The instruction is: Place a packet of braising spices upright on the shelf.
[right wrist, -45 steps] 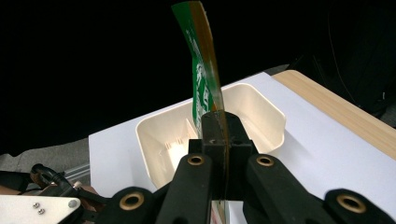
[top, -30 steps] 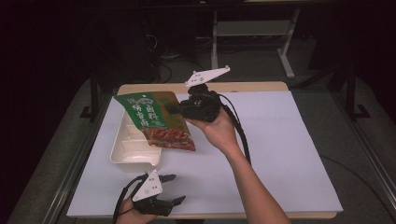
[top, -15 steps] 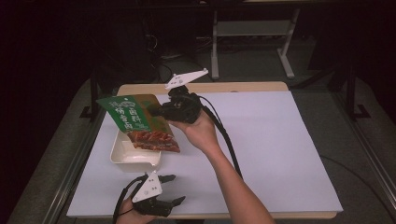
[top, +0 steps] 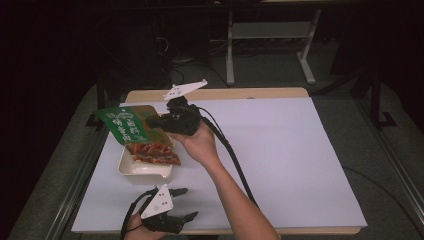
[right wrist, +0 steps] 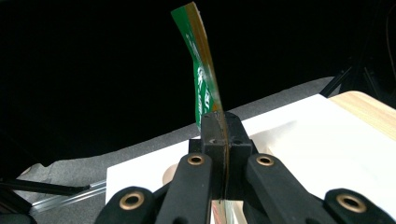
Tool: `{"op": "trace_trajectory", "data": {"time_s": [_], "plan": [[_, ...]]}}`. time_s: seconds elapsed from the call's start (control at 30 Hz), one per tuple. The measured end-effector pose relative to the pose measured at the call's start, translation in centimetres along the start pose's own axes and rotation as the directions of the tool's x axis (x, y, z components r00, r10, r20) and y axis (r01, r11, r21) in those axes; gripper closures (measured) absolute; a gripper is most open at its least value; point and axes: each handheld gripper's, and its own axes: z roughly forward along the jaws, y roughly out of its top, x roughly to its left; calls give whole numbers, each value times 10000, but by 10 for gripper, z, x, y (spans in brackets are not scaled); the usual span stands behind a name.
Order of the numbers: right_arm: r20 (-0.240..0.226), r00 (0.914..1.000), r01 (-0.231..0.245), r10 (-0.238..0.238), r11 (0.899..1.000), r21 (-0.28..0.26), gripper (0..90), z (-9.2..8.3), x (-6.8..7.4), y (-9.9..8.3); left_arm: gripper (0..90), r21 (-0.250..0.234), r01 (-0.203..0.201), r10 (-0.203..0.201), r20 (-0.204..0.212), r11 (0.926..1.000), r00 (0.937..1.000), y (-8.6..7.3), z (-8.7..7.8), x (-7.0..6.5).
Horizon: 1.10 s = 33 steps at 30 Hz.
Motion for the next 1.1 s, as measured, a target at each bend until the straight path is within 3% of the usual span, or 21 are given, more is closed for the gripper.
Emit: {"op": "trace_trajectory", "data": {"time_s": [0.47, 0.67, 0.83, 1.0, 1.1], "plan": [[-37, 9996, -298, 298, 9996, -30, 900, 24, -2, -14, 276, 59, -239, 239, 105, 9997, 9997, 1, 1, -3], [25, 9984, -557, 559, 9975, -423, 900, 25, -6, -20, 275, 156, -335, 332, 190, 9993, 9993, 1, 3, -5], [307, 9990, -325, 332, 9992, -238, 899, 29, -6, -23, 275, 147, -418, 415, 222, 9990, 9989, 1, 4, -6], [327, 9983, -481, 481, 9988, 5, 897, 34, -10, -26, 276, 190, -504, 500, 203, 9985, 9985, 2, 2, -6], [341, 9983, -484, 479, 9987, 138, 892, 37, -12, -28, 276, 136, -359, 356, 211, 9993, 9991, 2, 2, -6]]}}
